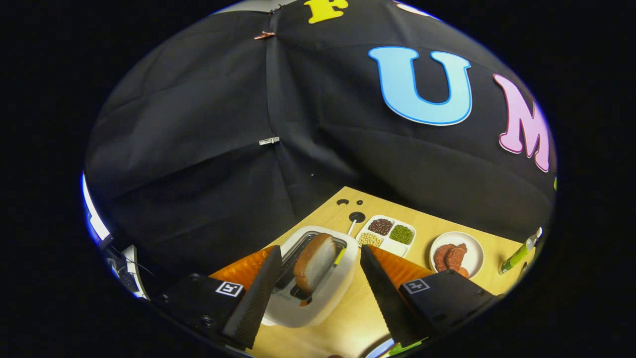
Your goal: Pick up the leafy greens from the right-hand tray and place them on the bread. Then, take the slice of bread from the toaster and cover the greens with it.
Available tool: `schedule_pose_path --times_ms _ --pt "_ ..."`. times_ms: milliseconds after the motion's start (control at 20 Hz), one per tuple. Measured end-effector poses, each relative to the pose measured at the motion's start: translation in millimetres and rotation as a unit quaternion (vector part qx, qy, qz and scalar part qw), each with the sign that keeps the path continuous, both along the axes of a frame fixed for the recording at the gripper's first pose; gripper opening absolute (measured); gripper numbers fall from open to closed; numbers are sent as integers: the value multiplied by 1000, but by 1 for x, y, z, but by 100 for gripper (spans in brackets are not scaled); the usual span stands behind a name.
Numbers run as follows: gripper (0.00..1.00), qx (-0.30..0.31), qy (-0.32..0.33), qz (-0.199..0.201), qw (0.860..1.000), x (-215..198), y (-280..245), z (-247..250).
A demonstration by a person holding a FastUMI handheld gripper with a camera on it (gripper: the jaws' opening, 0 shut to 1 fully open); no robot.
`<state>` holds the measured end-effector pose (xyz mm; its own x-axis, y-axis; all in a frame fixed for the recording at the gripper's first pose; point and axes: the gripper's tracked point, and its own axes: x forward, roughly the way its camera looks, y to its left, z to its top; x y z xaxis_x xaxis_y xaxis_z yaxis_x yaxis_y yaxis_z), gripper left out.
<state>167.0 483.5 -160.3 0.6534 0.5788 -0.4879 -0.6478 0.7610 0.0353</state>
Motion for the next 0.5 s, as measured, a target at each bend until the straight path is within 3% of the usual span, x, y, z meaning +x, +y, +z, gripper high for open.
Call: schedule_pose_path --times_ms 500 --pt "100 -71 18 -50 996 30 16 -61"
